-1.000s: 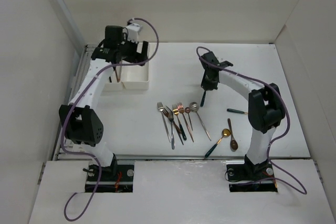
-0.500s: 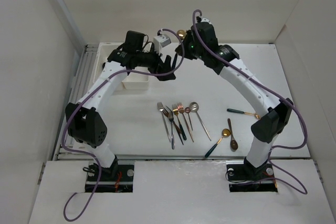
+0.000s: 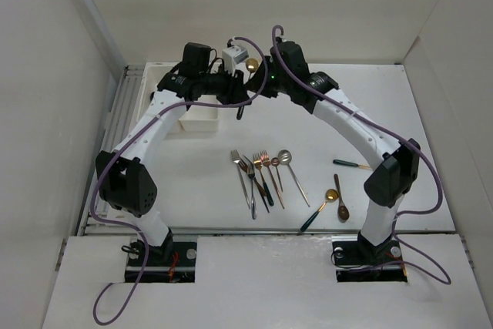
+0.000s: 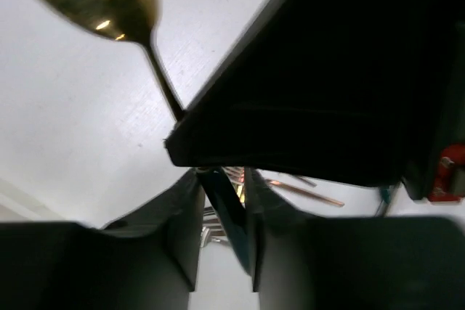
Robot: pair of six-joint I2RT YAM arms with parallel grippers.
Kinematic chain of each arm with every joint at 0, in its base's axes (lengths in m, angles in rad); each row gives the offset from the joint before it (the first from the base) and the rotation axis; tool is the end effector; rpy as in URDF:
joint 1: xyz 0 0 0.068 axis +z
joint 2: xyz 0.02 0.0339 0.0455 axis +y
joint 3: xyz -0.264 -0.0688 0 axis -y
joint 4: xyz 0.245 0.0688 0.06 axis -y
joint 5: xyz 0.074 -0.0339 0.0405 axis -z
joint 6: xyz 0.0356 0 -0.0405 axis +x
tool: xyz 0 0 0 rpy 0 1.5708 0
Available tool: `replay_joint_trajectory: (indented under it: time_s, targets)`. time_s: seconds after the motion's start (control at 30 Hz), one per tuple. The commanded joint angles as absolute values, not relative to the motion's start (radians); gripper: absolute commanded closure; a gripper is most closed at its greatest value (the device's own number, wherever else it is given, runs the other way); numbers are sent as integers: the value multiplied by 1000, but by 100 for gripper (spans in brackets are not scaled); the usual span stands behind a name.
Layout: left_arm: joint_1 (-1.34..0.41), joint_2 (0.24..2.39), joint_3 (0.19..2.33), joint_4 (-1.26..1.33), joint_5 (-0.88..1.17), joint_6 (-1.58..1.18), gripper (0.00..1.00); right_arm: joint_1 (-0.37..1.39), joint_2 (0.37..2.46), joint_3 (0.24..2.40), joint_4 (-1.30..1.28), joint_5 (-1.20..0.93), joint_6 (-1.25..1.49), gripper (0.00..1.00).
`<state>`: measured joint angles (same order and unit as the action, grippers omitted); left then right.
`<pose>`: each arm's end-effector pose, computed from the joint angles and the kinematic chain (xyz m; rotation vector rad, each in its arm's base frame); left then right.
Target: Sort the eating utensils into containers
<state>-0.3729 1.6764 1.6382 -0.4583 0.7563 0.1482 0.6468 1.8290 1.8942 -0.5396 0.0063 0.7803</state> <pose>0.3476 -0.1622 0.3790 0.9656 1.7978 -0.9166 0.3397 0.2562 0.3945 0.1484 2.1582 0.8595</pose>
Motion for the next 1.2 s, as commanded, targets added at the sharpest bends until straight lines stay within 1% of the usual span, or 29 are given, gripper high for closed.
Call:
replay_joint_trajectory:
  time_s: [0.0, 0.07, 0.3, 0.33, 0.37, 0.4, 0.43, 0.47, 0.5, 0.53, 0.57, 0.6, 0.63, 0.67, 0.7, 0.8, 0.83, 0.93, 1.0, 1.17]
  targets:
    - [-371, 1660, 1622, -422, 713, 138, 82, 658, 1787, 1876, -451, -29, 822, 100]
    - [-371, 1660, 1612, -411, 692, 138, 100, 658, 1787, 1876, -440, -55, 822, 100]
    - [-319, 1660, 1568, -368, 595, 68, 100, 632, 1787, 1864, -479, -67, 822, 100]
    - [-310, 1660, 1568, -368, 548, 67, 100, 617, 1778, 1849, -465, -80, 822, 91]
    - [-296, 1660, 1568, -368, 514, 55, 100, 592, 1778, 1829, -465, -92, 822, 78]
    - [-296, 1660, 1568, -368, 474, 55, 100, 575, 1766, 1829, -465, -106, 822, 62]
    - [-275, 1670, 1578, -377, 383, 55, 100, 556, 1753, 1816, -483, -116, 822, 47]
    - [-265, 1681, 1588, -393, 333, 55, 100, 508, 1744, 1807, -501, -117, 822, 28]
    - [-255, 1681, 1606, -393, 280, 55, 100, 482, 1735, 1778, -552, -117, 822, 21]
    - [-244, 1690, 1615, -405, 226, 66, 100, 454, 1705, 1752, -573, -104, 831, 19]
    - [-220, 1690, 1615, -405, 115, 66, 100, 424, 1686, 1721, -596, -74, 845, 11]
    - [-206, 1701, 1626, -405, 57, 83, 100, 355, 1668, 1647, -644, -55, 845, 2]
    - [-193, 1701, 1626, -405, 4, 95, 100, 318, 1628, 1603, -666, -37, 859, 0]
    - [-171, 1712, 1626, -396, -109, 122, 100, 277, 1608, 1559, -685, -23, 874, 0]
    - [-158, 1712, 1617, -385, -165, 138, 100, 193, 1589, 1463, -699, -14, 874, 0]
    - [-118, 1764, 1579, -354, -303, 182, 100, 63, 1510, 1309, -701, -24, 910, 0]
    - [-118, 1782, 1578, -344, -325, 193, 100, -15, 1491, 1211, -678, -25, 910, 0]
    - [-84, 1862, 1591, -344, -362, 180, 100, -131, 1445, 1064, -640, -34, 945, 0]
    - [-69, 1908, 1603, -344, -362, 169, 100, -159, 1433, 1028, -614, -34, 956, 0]
    - [-57, 1968, 1614, -295, -402, 192, 100, -169, 1529, 1026, -600, -25, 956, 0]
